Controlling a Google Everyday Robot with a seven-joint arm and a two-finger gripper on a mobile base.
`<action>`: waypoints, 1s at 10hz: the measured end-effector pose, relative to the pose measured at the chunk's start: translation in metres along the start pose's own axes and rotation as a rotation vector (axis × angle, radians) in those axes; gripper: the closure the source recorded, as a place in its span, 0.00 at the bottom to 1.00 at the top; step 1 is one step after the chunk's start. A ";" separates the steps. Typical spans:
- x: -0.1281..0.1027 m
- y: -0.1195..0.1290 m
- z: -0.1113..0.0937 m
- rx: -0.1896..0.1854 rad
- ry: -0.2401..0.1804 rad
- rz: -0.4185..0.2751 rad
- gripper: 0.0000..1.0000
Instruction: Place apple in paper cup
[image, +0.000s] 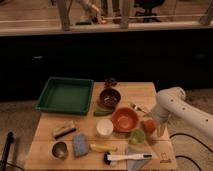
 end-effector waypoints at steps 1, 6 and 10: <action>-0.002 -0.002 0.003 -0.001 -0.003 -0.007 0.52; 0.002 -0.009 -0.006 0.015 0.008 -0.024 0.98; 0.007 -0.014 -0.032 0.047 0.014 -0.027 1.00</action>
